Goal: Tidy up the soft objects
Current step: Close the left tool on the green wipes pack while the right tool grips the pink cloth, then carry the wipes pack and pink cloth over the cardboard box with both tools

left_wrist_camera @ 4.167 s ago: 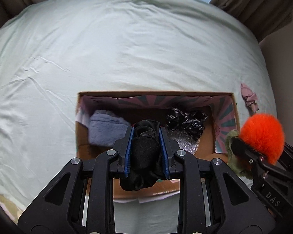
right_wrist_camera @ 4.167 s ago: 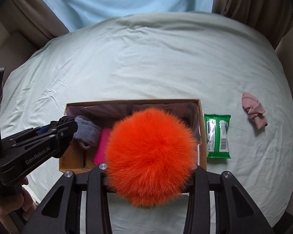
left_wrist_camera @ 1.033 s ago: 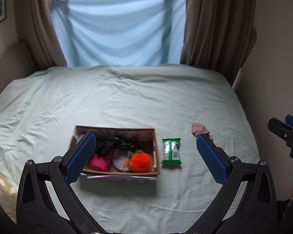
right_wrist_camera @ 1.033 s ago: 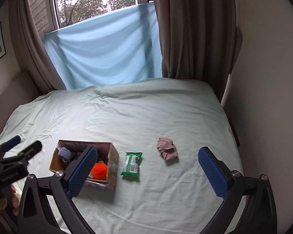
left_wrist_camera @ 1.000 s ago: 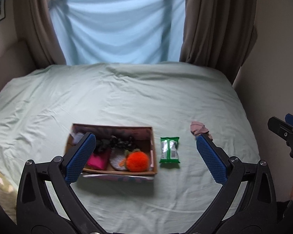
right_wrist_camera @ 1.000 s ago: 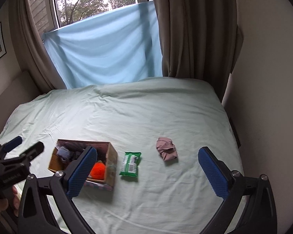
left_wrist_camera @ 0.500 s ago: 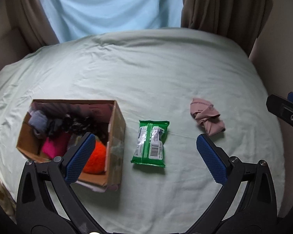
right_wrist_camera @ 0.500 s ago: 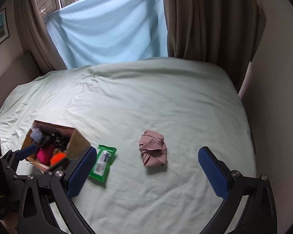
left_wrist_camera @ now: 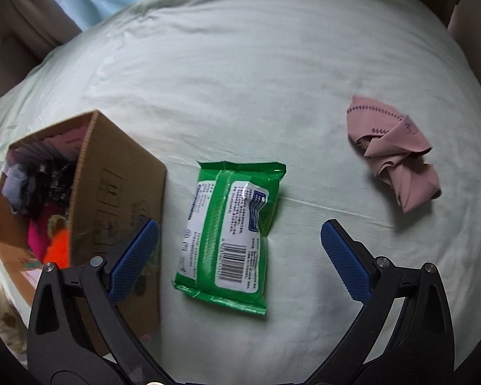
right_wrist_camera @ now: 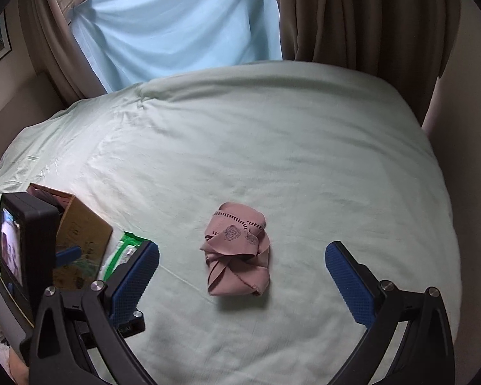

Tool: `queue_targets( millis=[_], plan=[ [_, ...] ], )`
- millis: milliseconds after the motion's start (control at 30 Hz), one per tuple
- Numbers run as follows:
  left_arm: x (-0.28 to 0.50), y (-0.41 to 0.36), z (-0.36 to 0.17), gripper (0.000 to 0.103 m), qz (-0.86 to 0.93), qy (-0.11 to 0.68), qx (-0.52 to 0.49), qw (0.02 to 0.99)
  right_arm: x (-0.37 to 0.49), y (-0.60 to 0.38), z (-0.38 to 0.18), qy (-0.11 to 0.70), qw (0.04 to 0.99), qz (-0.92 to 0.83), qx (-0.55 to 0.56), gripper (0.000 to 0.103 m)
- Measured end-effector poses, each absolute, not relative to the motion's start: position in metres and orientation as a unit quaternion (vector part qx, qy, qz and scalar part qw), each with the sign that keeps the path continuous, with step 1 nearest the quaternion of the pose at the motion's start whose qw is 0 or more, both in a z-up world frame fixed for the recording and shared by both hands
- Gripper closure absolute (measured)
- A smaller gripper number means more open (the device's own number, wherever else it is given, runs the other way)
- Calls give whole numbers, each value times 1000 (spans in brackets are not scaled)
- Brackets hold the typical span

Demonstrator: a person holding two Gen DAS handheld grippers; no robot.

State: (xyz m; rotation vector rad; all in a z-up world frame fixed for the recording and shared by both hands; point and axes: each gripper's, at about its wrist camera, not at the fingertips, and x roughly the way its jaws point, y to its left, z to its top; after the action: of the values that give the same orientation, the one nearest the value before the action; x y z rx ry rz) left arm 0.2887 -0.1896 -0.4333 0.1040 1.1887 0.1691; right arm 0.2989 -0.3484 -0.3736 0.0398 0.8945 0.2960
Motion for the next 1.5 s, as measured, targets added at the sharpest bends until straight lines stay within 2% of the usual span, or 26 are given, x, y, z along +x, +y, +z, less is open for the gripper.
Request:
queue_targets(
  millis=[233, 300, 533, 600, 633, 700, 733, 800, 867, 900, 1100, 1300, 1500],
  plan=[
    [305, -187, -456, 3, 92, 577, 41, 810, 320, -342, -403, 446, 882, 153, 18, 0],
    [309, -184, -464, 8, 95, 586, 38, 804, 325, -338, -412, 448, 879, 159, 17, 0],
    [310, -174, -471, 12, 76, 582, 9, 810, 342, -324, -445, 452, 874, 176, 8, 0],
    [304, -168, -471, 19, 63, 585, -7, 809, 346, -320, -453, 453, 873, 181, 3, 1],
    [303, -165, -471, 22, 57, 587, -16, 808, 347, -318, -455, 453, 872, 183, 0, 4],
    [302, -159, -468, 41, 50, 588, -32, 807, 350, -314, -462, 460, 868, 185, -7, 18],
    [301, -156, -467, 42, 44, 588, -43, 807, 351, -314, -465, 464, 867, 184, -10, 30],
    [299, -148, -466, 53, 35, 586, -67, 807, 353, -310, -473, 479, 862, 165, -25, 40],
    [298, -144, -465, 56, 31, 584, -73, 808, 350, -306, -473, 474, 865, 159, -38, 46],
    [298, -143, -464, 59, 29, 584, -72, 808, 349, -305, -473, 475, 865, 158, -40, 53],
    [293, -144, -458, 67, 21, 575, -64, 815, 347, -301, -472, 473, 867, 153, -42, 73],
    [284, -147, -445, 69, 12, 567, -64, 821, 335, -309, -457, 466, 872, 148, -19, 76],
    [273, -151, -403, 69, -2, 543, -62, 838, 318, -318, -426, 454, 881, 136, -4, 76]
  ],
)
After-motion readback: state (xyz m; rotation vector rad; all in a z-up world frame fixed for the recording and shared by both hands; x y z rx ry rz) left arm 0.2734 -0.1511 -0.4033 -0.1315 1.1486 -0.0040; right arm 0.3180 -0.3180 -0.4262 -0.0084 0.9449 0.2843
